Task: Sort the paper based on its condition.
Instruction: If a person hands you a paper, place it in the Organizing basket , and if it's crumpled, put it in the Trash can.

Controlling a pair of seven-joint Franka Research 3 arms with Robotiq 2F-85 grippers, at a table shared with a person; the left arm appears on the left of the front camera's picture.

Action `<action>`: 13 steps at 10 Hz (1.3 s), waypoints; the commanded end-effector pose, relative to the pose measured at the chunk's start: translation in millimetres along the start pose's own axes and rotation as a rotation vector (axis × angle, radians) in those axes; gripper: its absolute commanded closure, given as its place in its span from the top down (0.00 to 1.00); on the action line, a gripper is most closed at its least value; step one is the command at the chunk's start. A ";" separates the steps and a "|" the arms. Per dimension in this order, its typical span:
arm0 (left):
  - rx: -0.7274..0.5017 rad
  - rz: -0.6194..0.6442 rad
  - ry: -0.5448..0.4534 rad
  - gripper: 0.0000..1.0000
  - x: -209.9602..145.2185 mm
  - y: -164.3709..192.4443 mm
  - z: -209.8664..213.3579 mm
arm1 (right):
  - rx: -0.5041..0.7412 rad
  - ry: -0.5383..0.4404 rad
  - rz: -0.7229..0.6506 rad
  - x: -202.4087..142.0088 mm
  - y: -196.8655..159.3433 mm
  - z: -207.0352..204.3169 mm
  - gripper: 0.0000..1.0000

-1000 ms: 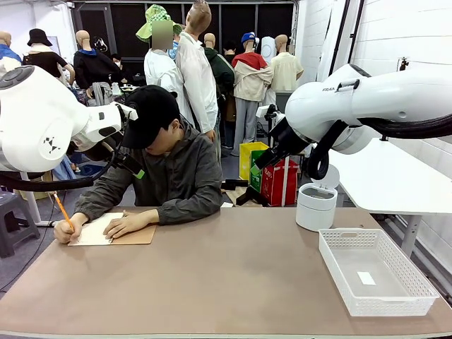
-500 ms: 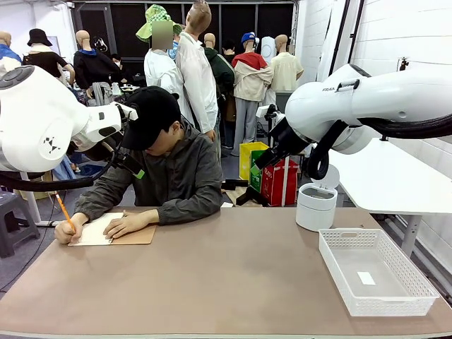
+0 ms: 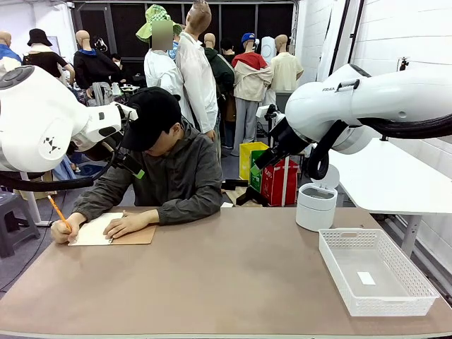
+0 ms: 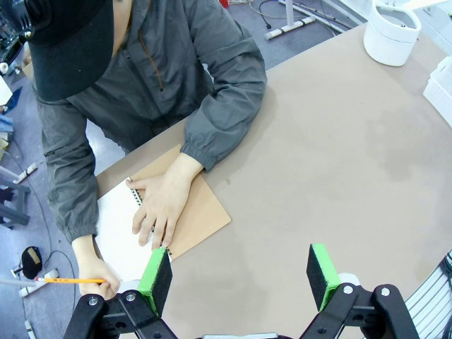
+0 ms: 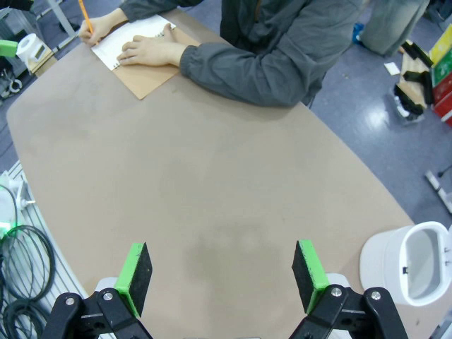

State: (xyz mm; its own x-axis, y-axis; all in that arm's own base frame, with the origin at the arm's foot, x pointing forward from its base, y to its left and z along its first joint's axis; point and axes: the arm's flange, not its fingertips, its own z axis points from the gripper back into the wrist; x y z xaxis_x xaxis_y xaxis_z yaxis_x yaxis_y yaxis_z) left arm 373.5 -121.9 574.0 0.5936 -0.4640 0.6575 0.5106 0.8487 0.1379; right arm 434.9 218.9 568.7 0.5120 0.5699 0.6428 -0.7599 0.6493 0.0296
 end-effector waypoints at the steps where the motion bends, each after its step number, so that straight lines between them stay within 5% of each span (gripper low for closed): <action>1: -0.001 -0.001 -0.002 1.00 0.0 0.9 0.6 | 0.001 0.001 -0.001 0.2 -0.3 -1.7 1.00; 13: -0.001 -0.001 -0.002 1.00 0.0 0.9 0.6 | 0.001 0.001 -0.001 0.2 -0.3 -1.7 1.00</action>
State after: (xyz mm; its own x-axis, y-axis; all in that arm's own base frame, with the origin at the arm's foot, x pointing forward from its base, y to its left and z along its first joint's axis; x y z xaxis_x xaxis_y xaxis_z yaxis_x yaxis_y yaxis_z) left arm 373.5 -121.9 574.0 0.5936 -0.4640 0.6575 0.5106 0.8487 0.1379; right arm 434.9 218.9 568.7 0.5120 0.5699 0.6428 -0.7599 0.6493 0.0296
